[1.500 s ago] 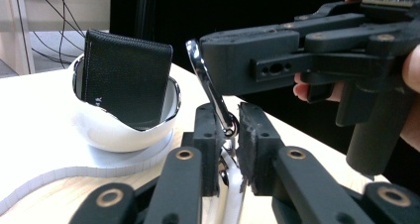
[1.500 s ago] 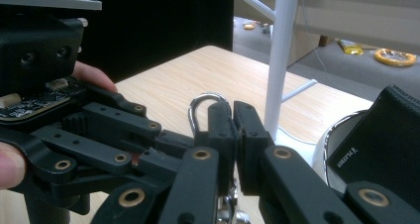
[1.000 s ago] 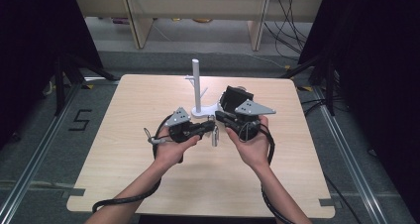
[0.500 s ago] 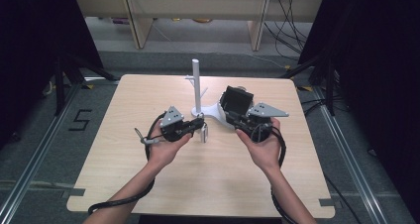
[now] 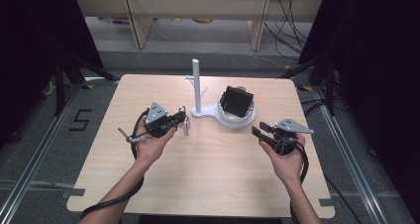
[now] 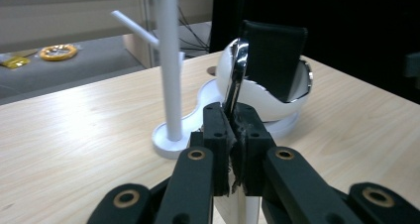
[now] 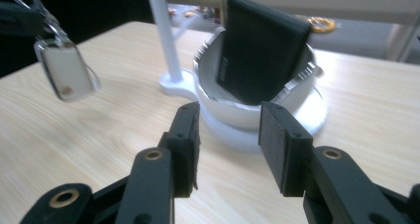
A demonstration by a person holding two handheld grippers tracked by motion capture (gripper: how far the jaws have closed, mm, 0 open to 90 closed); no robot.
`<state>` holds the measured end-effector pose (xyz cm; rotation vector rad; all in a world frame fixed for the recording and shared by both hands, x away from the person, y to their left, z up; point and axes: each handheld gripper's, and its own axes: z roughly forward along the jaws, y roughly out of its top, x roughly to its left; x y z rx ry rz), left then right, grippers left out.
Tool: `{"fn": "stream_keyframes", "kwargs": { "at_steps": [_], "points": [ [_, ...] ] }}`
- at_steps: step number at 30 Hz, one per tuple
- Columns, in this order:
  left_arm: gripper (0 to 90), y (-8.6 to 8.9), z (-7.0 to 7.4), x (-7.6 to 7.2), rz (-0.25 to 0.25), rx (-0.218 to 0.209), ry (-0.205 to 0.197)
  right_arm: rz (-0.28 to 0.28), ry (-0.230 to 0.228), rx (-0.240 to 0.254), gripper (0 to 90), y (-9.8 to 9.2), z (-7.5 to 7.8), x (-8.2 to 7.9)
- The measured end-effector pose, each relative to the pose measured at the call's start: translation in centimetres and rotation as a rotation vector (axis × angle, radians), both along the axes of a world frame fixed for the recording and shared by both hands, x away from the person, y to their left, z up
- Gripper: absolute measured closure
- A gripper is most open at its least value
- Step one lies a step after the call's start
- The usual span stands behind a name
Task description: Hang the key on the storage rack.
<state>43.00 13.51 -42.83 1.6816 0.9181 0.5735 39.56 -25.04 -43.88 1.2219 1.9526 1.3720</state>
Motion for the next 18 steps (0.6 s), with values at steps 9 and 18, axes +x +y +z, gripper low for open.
{"fn": "stream_keyframes", "kwargs": {
  "at_steps": [9,18],
  "points": [
    [84.7,0.7,-0.1,0.8,0.059,0.045,-0.005,-0.063,0.027,0.010,59.0,-2.9,-2.6,-1.1],
    [84.7,0.9,0.0,2.0,0.109,0.035,-0.007,-0.086,0.082,0.023,59.0,-3.4,-3.6,-1.8]
  ]
}}
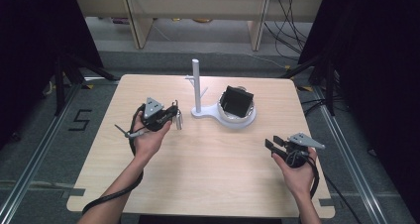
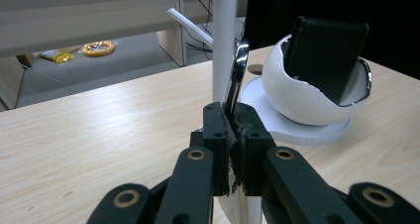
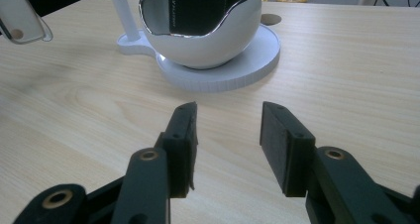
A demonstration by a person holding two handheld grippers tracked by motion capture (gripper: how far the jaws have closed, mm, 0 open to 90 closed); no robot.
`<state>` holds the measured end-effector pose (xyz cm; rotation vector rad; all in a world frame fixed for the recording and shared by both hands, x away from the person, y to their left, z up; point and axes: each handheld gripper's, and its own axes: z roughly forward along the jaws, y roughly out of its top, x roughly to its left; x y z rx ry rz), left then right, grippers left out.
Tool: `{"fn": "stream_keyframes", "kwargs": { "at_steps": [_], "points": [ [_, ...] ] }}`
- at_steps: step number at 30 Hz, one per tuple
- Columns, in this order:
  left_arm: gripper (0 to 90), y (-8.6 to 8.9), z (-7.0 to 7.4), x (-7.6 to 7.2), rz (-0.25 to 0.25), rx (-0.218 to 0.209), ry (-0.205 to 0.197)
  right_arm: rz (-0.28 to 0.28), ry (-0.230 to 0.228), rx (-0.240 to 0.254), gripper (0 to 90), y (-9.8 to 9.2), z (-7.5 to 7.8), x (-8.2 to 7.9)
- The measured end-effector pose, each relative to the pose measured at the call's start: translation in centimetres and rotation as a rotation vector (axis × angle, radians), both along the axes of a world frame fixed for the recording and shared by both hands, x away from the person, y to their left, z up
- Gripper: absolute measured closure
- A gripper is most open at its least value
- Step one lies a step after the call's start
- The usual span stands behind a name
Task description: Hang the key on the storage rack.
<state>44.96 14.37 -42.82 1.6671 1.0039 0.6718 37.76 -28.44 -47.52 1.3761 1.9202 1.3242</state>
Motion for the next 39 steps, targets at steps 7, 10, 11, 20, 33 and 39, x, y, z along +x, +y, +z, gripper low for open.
{"fn": "stream_keyframes", "kwargs": {
  "at_steps": [7,10,11,20,33,39],
  "points": [
    [84.6,-0.1,0.7,1.0,0.022,-0.011,-0.012,0.017,-0.032,-0.035,59.1,0.0,-0.1,0.2],
    [84.6,-0.2,0.9,1.3,0.033,-0.004,-0.017,0.000,-0.002,0.005,59.1,0.3,-0.1,0.1],
    [84.6,-0.3,0.9,1.4,0.037,-0.001,-0.016,0.002,0.005,-0.003,59.1,0.2,-0.1,0.0],
    [84.6,-0.5,1.2,2.6,0.073,0.007,-0.016,0.001,-0.007,0.007,59.1,0.2,-0.2,0.1],
    [84.6,-1.0,1.6,3.4,0.098,0.014,-0.032,0.018,-0.022,-0.010,59.1,-0.2,-0.2,0.1],
    [84.6,-1.0,1.9,3.8,0.106,0.011,-0.033,0.017,-0.030,-0.009,59.0,-0.3,-0.3,0.2]
  ]
}}
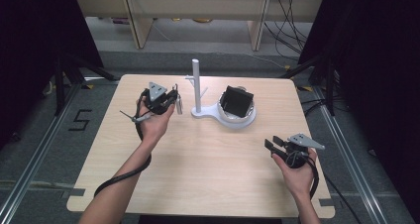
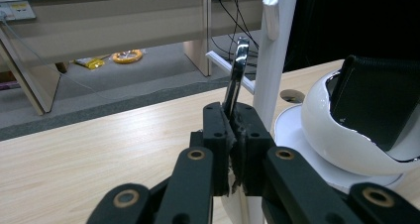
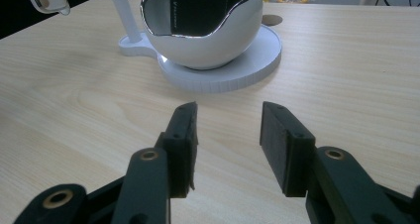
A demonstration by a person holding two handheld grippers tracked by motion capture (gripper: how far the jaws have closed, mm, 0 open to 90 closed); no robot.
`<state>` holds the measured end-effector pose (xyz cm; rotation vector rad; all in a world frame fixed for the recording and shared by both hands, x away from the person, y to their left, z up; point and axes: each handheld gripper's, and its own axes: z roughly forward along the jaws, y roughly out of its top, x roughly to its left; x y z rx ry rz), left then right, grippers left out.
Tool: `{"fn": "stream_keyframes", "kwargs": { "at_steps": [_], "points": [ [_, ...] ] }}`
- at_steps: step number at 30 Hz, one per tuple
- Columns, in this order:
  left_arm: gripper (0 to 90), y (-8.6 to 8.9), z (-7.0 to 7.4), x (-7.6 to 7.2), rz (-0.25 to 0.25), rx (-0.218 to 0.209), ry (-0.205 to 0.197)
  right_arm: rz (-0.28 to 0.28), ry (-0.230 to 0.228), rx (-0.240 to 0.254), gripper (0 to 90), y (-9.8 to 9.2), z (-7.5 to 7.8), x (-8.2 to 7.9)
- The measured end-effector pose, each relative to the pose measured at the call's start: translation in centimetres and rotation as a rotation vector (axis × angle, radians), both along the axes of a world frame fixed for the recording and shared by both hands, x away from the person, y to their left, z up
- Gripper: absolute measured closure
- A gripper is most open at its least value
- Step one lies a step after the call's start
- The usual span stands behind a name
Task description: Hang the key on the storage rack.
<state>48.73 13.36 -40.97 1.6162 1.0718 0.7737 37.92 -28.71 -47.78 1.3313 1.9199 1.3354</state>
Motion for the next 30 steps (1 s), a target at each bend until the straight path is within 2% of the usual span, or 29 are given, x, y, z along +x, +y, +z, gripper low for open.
{"fn": "stream_keyframes", "kwargs": {
  "at_steps": [2,3,5,6,10,11,12,14,21,23,24,30],
  "points": [
    [84.6,0.0,0.1,0.1,0.004,0.002,-0.002,-0.001,0.000,-0.004,59.0,0.0,0.0,0.0],
    [84.5,-0.1,0.1,0.2,0.005,0.004,-0.003,-0.025,0.030,0.022,59.0,0.3,0.1,-0.3],
    [84.6,-0.2,0.2,0.3,0.010,0.003,-0.004,-0.016,0.010,0.002,59.0,0.1,0.0,-0.2],
    [84.6,-0.2,0.2,0.4,0.011,0.008,-0.009,-0.020,0.024,0.021,59.0,0.3,0.0,-0.3],
    [84.5,-0.5,0.4,0.7,0.018,-0.002,-0.011,-0.018,0.025,0.022,59.0,0.3,0.0,-0.2],
    [84.5,-0.6,0.4,0.8,0.019,0.000,-0.012,-0.019,0.022,0.013,59.0,0.2,0.0,-0.2],
    [84.5,-0.6,0.4,0.9,0.022,-0.001,-0.013,-0.012,0.001,-0.007,59.1,0.1,-0.1,-0.1],
    [84.5,-0.8,0.4,1.1,0.026,0.000,-0.016,-0.009,-0.004,-0.013,59.0,0.0,-0.1,0.0],
    [84.5,-1.5,0.8,1.4,0.029,0.013,-0.022,-0.020,0.024,0.000,59.0,0.1,0.0,-0.2],
    [84.5,-1.6,0.9,1.4,0.028,0.014,-0.024,-0.012,0.003,-0.018,59.0,-0.1,-0.1,0.0],
    [84.5,-1.7,0.9,1.4,0.029,0.016,-0.025,-0.019,0.032,0.003,59.0,0.0,-0.1,-0.2],
    [84.5,-1.9,0.9,1.5,0.033,0.019,-0.028,-0.028,0.038,0.013,59.0,0.0,-0.1,-0.2]
  ]
}}
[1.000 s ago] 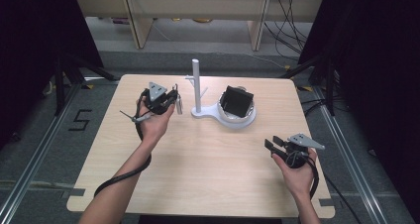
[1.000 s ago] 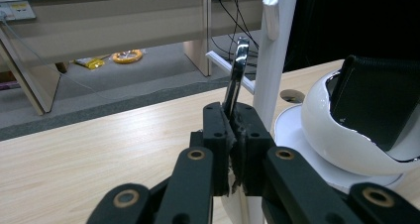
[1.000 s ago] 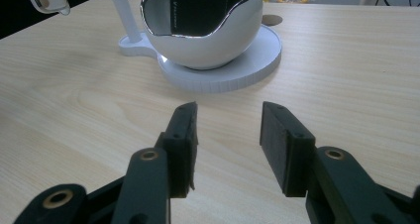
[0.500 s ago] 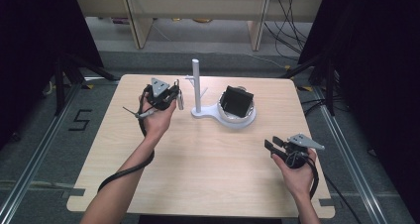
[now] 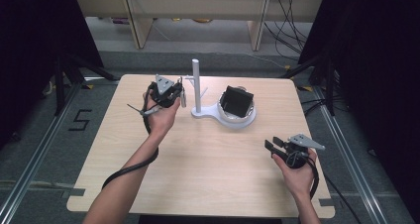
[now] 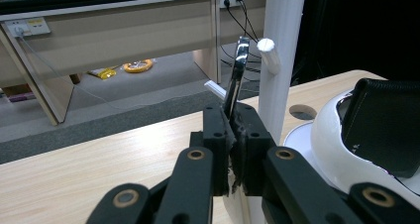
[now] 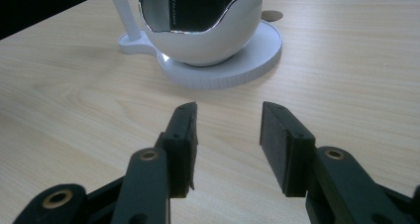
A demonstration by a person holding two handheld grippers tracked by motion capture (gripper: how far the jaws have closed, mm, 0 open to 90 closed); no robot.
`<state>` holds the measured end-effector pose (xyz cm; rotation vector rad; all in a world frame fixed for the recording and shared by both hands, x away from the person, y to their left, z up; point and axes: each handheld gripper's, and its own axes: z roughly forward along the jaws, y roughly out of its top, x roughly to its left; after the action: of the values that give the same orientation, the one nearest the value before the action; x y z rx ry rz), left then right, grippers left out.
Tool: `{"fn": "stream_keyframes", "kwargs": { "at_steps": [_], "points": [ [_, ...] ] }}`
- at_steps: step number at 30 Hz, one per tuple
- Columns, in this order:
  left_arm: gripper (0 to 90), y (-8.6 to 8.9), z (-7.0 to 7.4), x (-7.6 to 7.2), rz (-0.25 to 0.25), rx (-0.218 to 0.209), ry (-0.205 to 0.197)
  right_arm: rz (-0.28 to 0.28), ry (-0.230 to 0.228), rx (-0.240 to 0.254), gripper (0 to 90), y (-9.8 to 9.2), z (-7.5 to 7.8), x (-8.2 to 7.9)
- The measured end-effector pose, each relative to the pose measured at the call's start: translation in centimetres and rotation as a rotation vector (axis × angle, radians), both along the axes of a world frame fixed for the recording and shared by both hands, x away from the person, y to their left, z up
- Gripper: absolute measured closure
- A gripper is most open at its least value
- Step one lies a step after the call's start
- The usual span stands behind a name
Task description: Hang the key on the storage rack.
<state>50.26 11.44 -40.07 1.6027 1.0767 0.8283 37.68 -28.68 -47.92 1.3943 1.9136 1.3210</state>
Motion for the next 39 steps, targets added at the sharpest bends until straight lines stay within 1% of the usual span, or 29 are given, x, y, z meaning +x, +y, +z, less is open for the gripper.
{"fn": "stream_keyframes", "kwargs": {
  "at_steps": [1,2,7,8,9,11,13,15,16,17,21,22,24,25,26,27,28,33,36,37,39],
  "points": [
    [84.5,0.0,0.0,0.0,0.001,0.001,0.001,-0.001,-0.001,0.001,59.1,0.0,0.0,0.0],
    [84.5,-0.1,0.0,0.0,0.003,0.000,0.000,0.007,-0.026,-0.019,59.1,-0.2,-0.1,0.2],
    [84.5,-0.3,0.1,0.0,0.003,0.006,-0.003,0.014,-0.009,-0.009,59.0,-0.3,-0.2,0.2],
    [84.5,-0.4,0.1,0.0,0.003,0.003,-0.004,0.004,-0.004,-0.004,59.0,-0.2,-0.2,0.2],
    [84.5,-0.4,0.2,0.0,0.004,0.004,-0.006,0.013,-0.014,-0.012,59.0,-0.3,-0.2,0.3],
    [84.5,-0.6,0.3,0.0,0.003,0.006,-0.008,0.004,-0.003,-0.003,59.0,-0.2,-0.2,0.2],
    [84.5,-0.7,0.4,-0.1,0.001,0.009,-0.013,0.011,-0.007,0.006,59.0,-0.2,-0.3,0.2],
    [84.4,-0.9,0.4,-0.1,0.002,0.018,-0.015,0.005,0.010,0.020,58.9,-0.1,-0.3,0.2],
    [84.4,-1.0,0.4,-0.2,0.003,0.018,-0.015,0.016,-0.014,-0.007,58.9,-0.3,-0.3,0.3],
    [84.4,-1.0,0.4,-0.2,0.003,0.021,-0.020,0.002,0.009,0.023,58.9,0.0,-0.3,0.2],
    [84.4,-1.2,0.3,-0.2,0.003,0.036,-0.025,0.004,0.003,0.015,58.9,-0.1,-0.4,0.2],
    [84.4,-1.2,0.3,-0.3,0.003,0.042,-0.026,0.005,0.007,0.010,58.9,-0.2,-0.4,0.2],
    [84.4,-1.3,0.3,-0.3,0.003,0.049,-0.030,0.003,0.021,0.019,58.9,-0.1,-0.4,0.1],
    [84.4,-1.3,0.3,-0.4,0.004,0.053,-0.035,0.004,0.011,0.013,58.8,-0.1,-0.4,0.2],
    [84.4,-1.4,0.4,-0.4,0.005,0.055,-0.038,0.005,0.012,0.015,58.8,-0.1,-0.4,0.2],
    [84.4,-1.3,0.4,-0.4,0.006,0.070,-0.045,0.005,0.012,0.014,58.8,-0.1,-0.4,0.2],
    [84.4,-1.5,0.4,-0.5,0.004,0.062,-0.042,0.007,0.013,0.020,58.8,-0.1,-0.4,0.2],
    [84.4,-1.5,0.4,-0.6,0.003,0.076,-0.050,0.006,0.017,0.024,58.8,0.0,-0.4,0.2],
    [84.4,-1.6,0.4,-0.7,0.005,0.089,-0.052,0.009,0.019,0.020,58.8,-0.1,-0.4,0.2],
    [84.3,-1.6,0.5,-0.7,0.007,0.102,-0.060,0.012,0.019,0.022,58.8,-0.1,-0.4,0.2],
    [84.3,-1.6,0.5,-0.8,0.006,0.109,-0.065,0.009,0.021,0.020,58.8,0.0,-0.5,0.2]
  ]
}}
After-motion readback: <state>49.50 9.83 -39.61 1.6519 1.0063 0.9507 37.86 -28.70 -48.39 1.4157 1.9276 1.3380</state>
